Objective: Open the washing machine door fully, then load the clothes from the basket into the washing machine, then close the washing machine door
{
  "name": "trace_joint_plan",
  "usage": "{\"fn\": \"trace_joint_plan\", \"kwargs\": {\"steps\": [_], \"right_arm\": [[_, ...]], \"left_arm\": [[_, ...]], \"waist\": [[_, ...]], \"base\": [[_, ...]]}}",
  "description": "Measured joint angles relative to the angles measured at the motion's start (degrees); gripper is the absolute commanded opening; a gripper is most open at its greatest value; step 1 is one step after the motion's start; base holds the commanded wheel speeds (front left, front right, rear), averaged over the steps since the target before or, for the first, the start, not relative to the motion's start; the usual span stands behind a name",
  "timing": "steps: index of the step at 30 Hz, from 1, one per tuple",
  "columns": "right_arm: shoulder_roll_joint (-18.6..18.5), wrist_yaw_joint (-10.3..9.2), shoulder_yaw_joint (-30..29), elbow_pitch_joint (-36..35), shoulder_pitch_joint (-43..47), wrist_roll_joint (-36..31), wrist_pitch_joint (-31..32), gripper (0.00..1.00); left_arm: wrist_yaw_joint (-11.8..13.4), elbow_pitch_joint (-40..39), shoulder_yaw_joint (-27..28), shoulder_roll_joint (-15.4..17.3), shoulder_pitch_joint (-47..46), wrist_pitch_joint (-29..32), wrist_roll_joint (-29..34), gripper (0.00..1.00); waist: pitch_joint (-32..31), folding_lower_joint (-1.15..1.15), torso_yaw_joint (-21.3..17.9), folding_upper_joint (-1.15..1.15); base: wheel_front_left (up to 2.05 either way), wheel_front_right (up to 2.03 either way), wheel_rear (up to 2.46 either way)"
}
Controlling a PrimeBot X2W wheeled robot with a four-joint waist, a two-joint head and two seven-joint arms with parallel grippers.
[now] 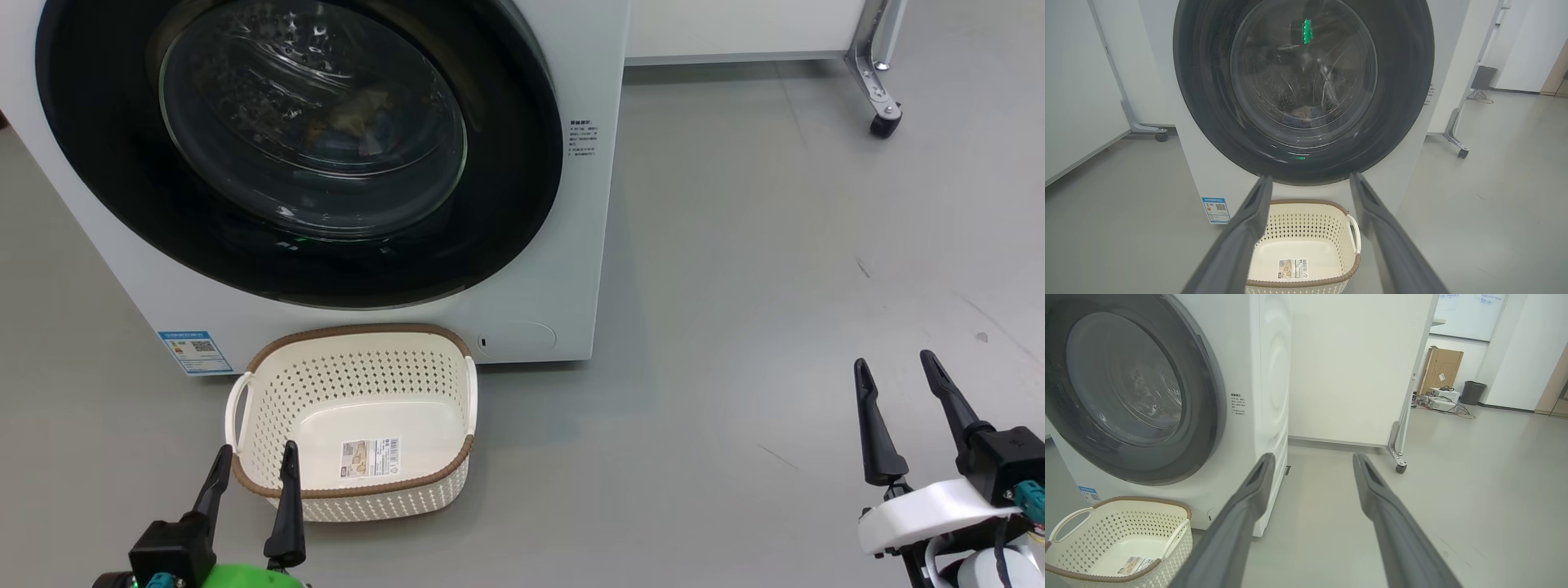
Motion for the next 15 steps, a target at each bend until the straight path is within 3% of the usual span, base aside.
{"fn": "trace_joint_plan", "kwargs": {"steps": [15], "right_arm": [[1.6, -1.11, -3.0, -0.1, 3.5, -2.1, 0.0, 1.00]], "left_arm": [[0.0, -1.8, 0.3, 0.1, 1.2, 0.0, 0.9, 1.00]], "waist": [[0.5, 0.00, 0.2, 0.00]], "base": [[0.00, 0.00, 0.00]]}}
